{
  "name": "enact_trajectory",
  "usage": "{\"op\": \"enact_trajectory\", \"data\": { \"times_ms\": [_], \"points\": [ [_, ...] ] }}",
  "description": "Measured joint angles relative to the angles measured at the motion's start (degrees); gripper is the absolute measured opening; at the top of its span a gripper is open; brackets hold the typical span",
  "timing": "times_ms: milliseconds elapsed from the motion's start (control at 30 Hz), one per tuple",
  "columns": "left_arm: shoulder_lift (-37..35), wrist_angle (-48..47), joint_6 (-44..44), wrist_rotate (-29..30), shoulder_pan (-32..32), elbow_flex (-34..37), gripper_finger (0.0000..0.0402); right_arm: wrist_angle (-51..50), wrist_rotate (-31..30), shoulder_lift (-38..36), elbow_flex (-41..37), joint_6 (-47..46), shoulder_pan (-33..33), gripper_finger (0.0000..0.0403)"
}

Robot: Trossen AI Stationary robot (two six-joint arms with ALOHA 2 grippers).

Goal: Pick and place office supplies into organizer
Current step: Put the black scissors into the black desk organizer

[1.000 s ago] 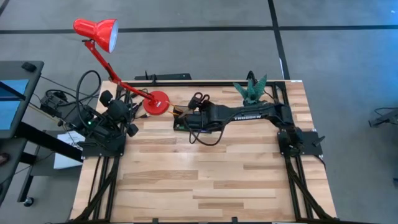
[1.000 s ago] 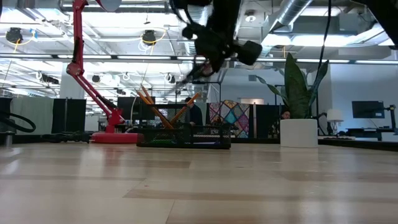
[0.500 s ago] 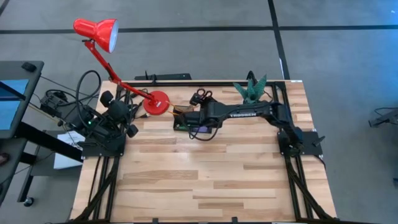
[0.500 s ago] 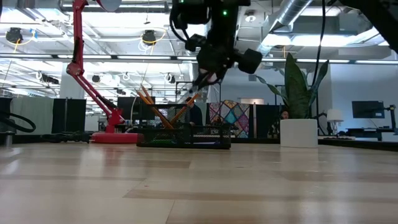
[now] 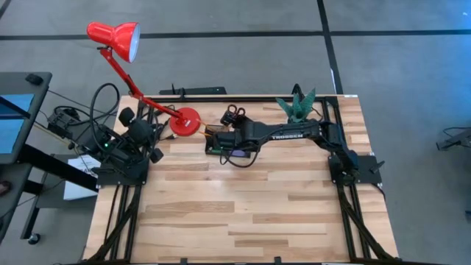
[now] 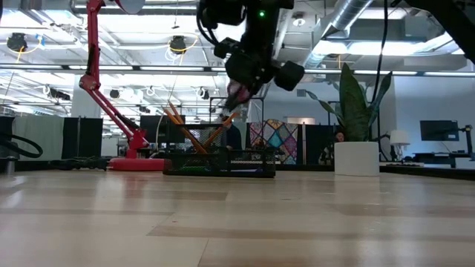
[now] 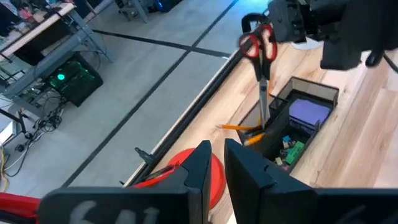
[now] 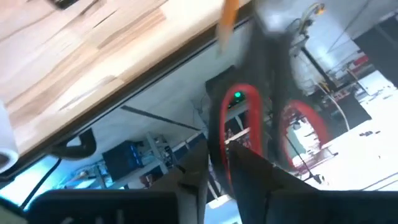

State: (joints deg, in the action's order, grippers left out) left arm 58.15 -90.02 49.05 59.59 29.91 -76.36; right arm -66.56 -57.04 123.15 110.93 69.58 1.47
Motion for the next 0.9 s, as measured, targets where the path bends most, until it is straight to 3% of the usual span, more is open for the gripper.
{"op": "enact_trajectory", "data": {
  "times_ms": [200, 600, 733, 900],
  "points": [
    [0.0, 0.0, -1.3, -2.0, 0.0, 0.0, 0.0036, 3.3, 0.0, 0.0, 0.0, 3.8, -0.7, 0.0084],
    [0.0, 0.0, -1.3, -2.1, 0.0, 0.0, 0.0036, 10.4, 0.0, 0.0, 0.0, 4.1, -2.4, 0.0087],
    [0.0, 0.0, -1.2, -2.1, 0.0, 0.0, 0.0036, 10.1, -0.1, 0.0, 0.0, -3.2, -2.0, 0.0087],
    [0.0, 0.0, -1.0, -2.1, 0.0, 0.0, 0.0036, 8.8, 4.0, -1.4, 0.0, -25.7, 1.1, 0.0087]
  ]
}}
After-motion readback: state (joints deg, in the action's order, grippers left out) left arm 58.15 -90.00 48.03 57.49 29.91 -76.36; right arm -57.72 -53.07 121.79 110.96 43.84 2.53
